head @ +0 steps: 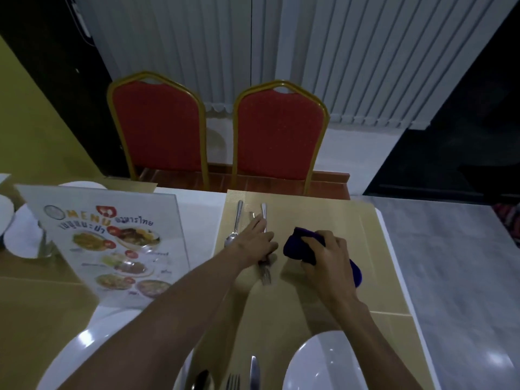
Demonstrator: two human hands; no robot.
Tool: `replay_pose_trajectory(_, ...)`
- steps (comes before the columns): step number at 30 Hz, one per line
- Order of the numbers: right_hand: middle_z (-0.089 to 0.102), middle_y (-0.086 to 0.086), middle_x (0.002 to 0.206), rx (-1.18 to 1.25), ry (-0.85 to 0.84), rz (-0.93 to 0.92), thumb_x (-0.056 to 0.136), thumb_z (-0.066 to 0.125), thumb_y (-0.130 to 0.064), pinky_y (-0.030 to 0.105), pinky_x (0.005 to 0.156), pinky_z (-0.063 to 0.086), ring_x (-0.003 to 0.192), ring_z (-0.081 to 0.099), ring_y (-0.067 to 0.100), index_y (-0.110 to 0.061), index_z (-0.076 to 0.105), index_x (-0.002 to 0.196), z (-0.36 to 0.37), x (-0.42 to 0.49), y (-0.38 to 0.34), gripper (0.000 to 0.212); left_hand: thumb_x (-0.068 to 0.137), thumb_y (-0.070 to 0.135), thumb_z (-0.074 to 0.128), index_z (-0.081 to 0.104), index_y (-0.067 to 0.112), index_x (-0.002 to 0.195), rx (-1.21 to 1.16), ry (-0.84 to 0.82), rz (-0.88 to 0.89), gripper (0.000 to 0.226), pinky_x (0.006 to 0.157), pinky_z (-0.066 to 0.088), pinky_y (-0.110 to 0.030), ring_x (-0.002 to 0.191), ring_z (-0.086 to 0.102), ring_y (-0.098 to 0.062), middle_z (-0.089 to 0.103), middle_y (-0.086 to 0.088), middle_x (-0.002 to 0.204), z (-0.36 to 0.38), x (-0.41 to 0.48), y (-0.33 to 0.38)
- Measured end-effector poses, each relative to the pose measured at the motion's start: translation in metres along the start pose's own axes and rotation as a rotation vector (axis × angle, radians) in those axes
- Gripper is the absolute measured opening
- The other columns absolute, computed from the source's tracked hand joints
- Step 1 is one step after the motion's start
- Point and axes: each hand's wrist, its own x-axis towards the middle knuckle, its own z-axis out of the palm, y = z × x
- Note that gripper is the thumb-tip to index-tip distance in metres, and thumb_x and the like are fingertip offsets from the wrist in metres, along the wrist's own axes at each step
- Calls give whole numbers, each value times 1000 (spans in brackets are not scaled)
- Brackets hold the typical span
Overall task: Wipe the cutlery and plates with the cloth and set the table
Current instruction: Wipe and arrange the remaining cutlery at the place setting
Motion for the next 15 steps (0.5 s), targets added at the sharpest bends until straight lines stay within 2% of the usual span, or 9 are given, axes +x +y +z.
replay_pose_trajectory(3, 43, 3, 145, -6, -13, -17, 85, 72, -16, 38, 105, 40, 131, 34, 25, -21, 48, 142, 6, 14, -2, 62, 89, 8, 65, 53, 11, 130, -98, 22, -18, 42, 115, 26, -48, 128, 36, -38, 53, -11, 130, 15, 5, -4)
replay_pose_trajectory(6, 45, 3, 143, 56, 18, 7, 84, 72, -14, 38, 103, 42, 129, 36, 25, -19, 50, 140, 10, 21, -3, 60, 86, 7, 66, 46, 8, 135, -291, 58, -142, 52, 112, 32, -39, 133, 34, -29, 44, -12, 140, 34, 0, 8)
replay_pose_trajectory(8, 47, 4, 141, 113, 31, 26, 82, 74, -13, 40, 101, 43, 128, 37, 26, -17, 52, 138, 13, 25, -4, 61, 96, 13, 50, 45, 5, 139, -490, 129, -280, 44, 112, 23, -32, 137, 31, -26, 41, -14, 147, 45, -7, 17)
replay_pose_trajectory(9, 47, 4, 141, 140, 33, 37, 80, 74, -13, 40, 101, 43, 127, 37, 26, -17, 53, 138, 14, 27, -4, 62, 99, 16, 45, 41, 6, 144, -550, 151, -325, 47, 116, 17, -33, 142, 27, -26, 36, -14, 153, 50, -9, 19)
replay_pose_trajectory(11, 47, 3, 140, 165, 29, 47, 80, 75, -14, 41, 101, 42, 127, 37, 26, -18, 53, 138, 18, 33, -5, 62, 97, 19, 50, 22, 7, 154, -522, 103, -346, 65, 124, 7, -38, 151, 13, -24, 19, -10, 162, 58, -11, 18)
replay_pose_trajectory(13, 48, 3, 140, 167, 32, 37, 80, 75, -15, 42, 100, 42, 126, 37, 26, -18, 54, 137, 20, 38, -4, 61, 94, 22, 57, 4, 8, 157, -493, 32, -371, 83, 125, 1, -40, 153, -1, -24, 3, -9, 166, 62, -9, 13)
replay_pose_trajectory(15, 49, 4, 139, 167, 42, 23, 81, 74, -14, 42, 100, 43, 125, 38, 26, -18, 55, 137, 23, 44, -3, 59, 92, 23, 61, -5, 8, 156, -449, 1, -387, 93, 124, -2, -41, 152, -8, -24, -7, -10, 165, 60, -3, 5)
